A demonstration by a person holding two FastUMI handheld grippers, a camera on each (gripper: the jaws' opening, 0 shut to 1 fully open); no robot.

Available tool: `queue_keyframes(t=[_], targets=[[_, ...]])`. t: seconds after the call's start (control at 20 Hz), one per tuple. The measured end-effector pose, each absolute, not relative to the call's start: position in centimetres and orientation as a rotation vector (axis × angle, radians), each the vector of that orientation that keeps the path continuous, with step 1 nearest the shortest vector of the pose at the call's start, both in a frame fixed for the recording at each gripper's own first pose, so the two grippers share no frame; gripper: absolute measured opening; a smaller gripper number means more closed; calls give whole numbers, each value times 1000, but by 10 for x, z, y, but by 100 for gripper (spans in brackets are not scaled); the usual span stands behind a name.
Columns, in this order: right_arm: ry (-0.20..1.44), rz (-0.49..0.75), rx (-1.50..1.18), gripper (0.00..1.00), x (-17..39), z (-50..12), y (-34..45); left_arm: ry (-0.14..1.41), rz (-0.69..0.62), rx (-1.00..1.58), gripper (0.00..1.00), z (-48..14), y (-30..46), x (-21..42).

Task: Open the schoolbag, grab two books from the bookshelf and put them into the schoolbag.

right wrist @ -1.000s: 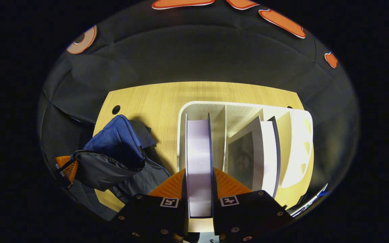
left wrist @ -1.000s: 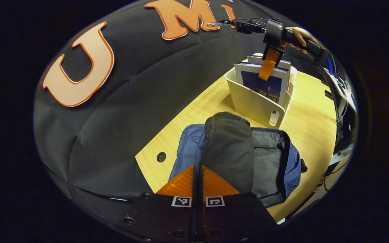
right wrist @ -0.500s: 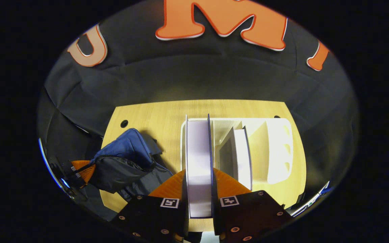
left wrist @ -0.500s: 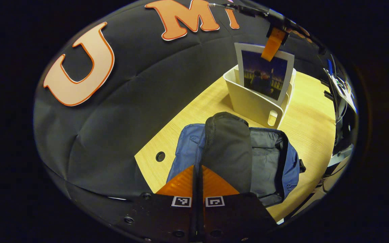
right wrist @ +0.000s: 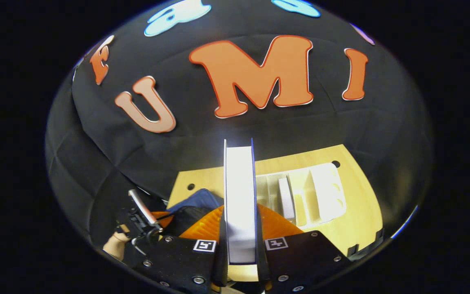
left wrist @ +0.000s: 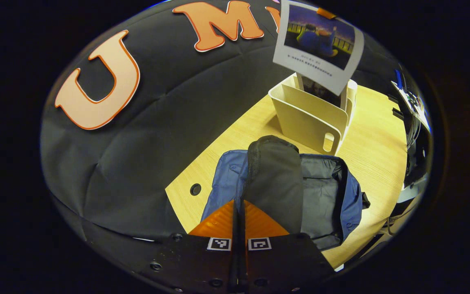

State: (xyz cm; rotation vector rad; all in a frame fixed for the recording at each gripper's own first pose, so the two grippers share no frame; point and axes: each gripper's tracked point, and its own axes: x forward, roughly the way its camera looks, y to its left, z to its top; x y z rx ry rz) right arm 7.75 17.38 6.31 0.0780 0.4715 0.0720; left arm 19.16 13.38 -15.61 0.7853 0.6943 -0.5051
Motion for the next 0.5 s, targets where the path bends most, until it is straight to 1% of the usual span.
queue_keyframes(t=[0.1,0.3,0.5], targets=[[448,100,157,29,51,48,176,693,-475,788,1,-154,135,194],[466,116,365,29,17,-26,181,670,-449,787,1,-146,129,196],[525,145,615,29,16,-110,198,638,-445,812,1,-134,121,195]])
